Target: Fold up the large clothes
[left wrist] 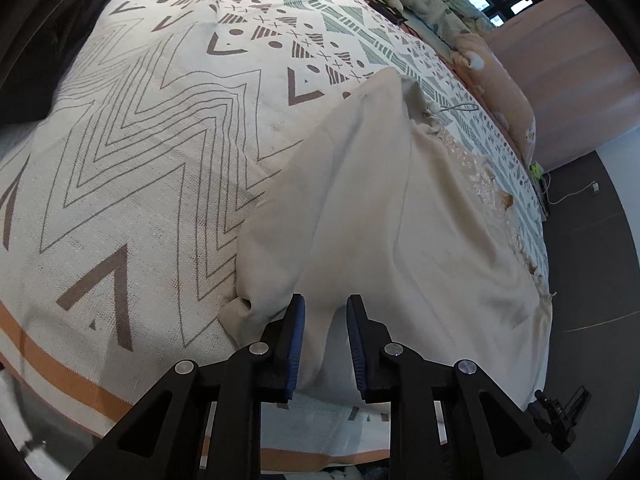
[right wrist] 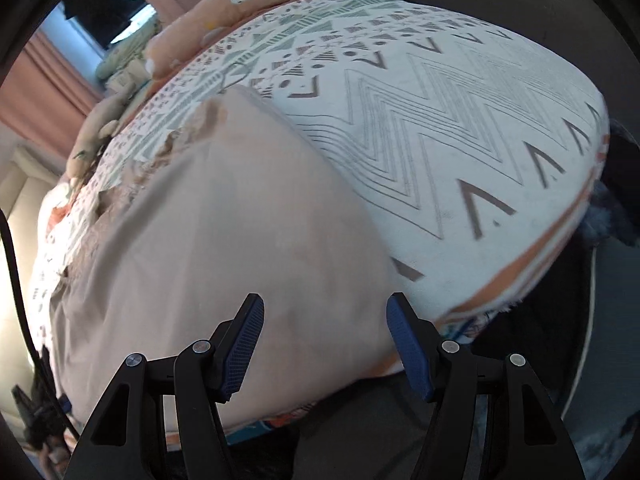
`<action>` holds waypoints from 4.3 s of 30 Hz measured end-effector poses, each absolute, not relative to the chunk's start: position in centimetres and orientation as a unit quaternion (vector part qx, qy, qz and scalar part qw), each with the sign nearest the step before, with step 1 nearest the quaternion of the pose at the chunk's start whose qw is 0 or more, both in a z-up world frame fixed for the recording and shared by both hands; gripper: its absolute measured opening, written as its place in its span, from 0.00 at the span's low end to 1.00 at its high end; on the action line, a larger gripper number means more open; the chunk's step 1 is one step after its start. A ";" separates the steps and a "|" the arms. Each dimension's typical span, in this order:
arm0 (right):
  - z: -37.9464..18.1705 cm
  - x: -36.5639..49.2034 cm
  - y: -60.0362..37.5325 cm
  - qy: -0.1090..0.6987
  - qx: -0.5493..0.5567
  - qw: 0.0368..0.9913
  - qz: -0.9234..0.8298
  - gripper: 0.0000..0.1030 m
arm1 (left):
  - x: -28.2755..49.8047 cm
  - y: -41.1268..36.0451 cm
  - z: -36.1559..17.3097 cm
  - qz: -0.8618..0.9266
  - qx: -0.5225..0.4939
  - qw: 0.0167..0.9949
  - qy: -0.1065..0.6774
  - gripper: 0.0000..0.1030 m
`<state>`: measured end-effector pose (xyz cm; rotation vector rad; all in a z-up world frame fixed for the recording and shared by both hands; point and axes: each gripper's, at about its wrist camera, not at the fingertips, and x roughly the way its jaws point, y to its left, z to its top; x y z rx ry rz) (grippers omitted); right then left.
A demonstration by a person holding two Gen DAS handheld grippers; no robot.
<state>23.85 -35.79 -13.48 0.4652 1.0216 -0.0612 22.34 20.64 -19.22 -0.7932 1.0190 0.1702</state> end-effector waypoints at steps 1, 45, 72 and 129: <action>-12.9 23.7 -35.8 0.477 0.223 0.850 -0.024 0.63 | 22.3 20.6 -19.1 0.081 -0.366 0.797 0.474 0.23; -13.9 43.6 -1.1 0.542 -0.084 0.826 0.132 0.12 | 16.9 27.3 -18.9 0.134 -0.490 0.771 0.383 0.67; -12.4 47.3 -3.9 0.541 0.020 0.829 0.143 0.29 | 15.9 26.1 -19.1 0.082 -0.535 0.744 0.392 0.67; -15.7 23.6 -6.1 0.562 0.024 0.795 0.229 0.36 | 20.1 23.0 -20.8 0.022 -0.486 0.794 0.364 0.32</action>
